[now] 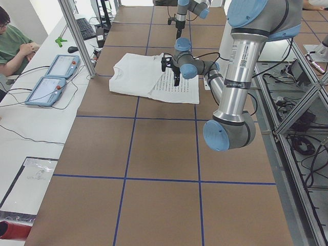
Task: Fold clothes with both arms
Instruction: 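Release the sleeve and move both grippers to the shirt hem corners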
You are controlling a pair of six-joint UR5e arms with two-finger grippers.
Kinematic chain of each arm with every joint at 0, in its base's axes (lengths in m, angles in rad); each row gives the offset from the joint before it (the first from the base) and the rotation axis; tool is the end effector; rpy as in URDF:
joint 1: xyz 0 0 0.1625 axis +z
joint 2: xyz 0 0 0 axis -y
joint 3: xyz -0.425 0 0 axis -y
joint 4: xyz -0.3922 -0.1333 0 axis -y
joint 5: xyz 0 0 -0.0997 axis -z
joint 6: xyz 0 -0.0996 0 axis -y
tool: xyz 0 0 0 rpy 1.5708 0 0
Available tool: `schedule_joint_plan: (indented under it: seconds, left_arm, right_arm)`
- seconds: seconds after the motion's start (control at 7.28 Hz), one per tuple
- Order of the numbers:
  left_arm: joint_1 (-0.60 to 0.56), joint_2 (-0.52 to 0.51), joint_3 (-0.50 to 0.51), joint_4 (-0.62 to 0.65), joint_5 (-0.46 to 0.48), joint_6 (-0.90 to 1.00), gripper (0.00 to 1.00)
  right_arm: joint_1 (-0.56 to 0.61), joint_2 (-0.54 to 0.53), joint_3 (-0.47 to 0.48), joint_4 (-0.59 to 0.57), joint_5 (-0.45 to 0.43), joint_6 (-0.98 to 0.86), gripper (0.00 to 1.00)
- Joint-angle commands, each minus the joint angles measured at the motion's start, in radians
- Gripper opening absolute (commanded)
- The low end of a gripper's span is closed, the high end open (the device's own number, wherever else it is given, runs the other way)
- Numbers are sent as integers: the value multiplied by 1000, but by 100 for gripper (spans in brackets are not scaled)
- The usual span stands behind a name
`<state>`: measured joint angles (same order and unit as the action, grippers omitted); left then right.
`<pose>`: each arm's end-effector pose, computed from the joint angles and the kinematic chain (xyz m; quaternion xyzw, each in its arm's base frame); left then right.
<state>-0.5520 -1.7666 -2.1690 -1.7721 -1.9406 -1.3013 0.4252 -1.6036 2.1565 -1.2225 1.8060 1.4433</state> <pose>0.3660 -0.3397 0.2666 0.0393 0.4947 -0.0347 0.8675 -0.3715 -0.2891 0.3632 0.0164 -0.4449 0.0820 0.8917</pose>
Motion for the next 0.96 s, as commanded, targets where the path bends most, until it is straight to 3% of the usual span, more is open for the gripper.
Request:
schedule_joint_plan:
  seconds: [0.0,0.27,0.55,0.82]
  left_arm:
    - [1,53,0,-7,0,8,99]
    - [3,74,-3,-20,0,8,99]
    - [3,73,-5,-20,-3,8,99]
    - [3,68,-5,-20,-3,7,99]
  right_arm:
    - [-283,1,6,-3,-260,162,100]
    - [-364,5,-7,-11,-272,221,99]
    - [-364,7,-39,-14,-264,220,96]
    - [-365,40,-30,-121,-260,218,93]
